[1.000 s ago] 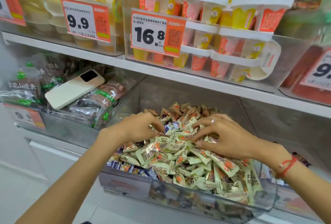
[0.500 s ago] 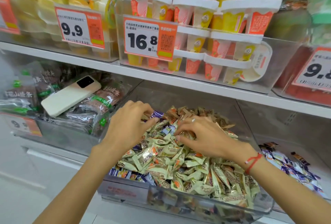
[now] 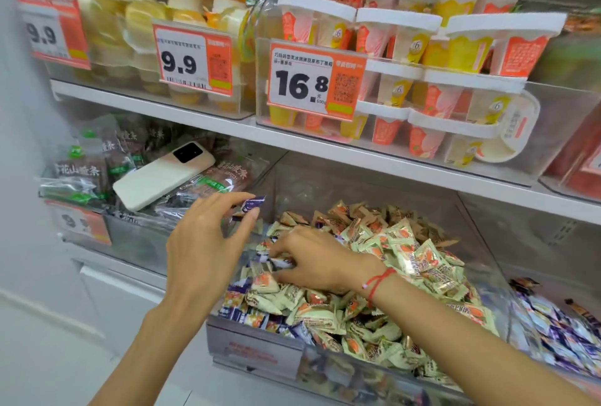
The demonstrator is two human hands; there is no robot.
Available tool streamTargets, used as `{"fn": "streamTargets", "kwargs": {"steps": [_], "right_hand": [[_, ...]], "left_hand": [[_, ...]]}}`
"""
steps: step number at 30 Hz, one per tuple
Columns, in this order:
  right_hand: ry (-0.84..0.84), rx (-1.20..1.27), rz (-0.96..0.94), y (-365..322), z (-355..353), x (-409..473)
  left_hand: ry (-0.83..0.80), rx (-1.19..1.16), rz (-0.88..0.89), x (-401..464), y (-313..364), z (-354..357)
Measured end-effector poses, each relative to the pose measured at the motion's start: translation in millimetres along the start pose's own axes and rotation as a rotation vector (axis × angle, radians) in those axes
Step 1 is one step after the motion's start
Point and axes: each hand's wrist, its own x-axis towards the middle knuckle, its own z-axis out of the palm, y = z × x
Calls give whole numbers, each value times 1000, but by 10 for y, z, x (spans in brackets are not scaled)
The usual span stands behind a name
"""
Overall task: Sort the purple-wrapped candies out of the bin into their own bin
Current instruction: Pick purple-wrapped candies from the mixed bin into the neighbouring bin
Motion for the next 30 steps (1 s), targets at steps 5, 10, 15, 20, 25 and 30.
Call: {"fn": "streamTargets", "kwargs": {"steps": [5, 10, 15, 20, 25, 30], "right_hand": [[82, 17, 77, 185, -220, -139], [88, 58, 153, 457, -364, -487], [328, 44, 206, 484, -378, -450], [95, 89, 109, 128, -161, 33], [-276, 83, 174, 141, -73, 326], [-59, 38, 142, 94, -46, 263]], "left_hand": [[-31, -58, -80, -24, 10, 10], [-17, -73, -99, -44, 0, 26], [-26, -92, -126, -42, 12, 42], [-34, -118, -197, -44, 3, 50], [-40, -110, -190, -37, 19, 46], [-47, -93, -181, -29, 42, 26]]}}
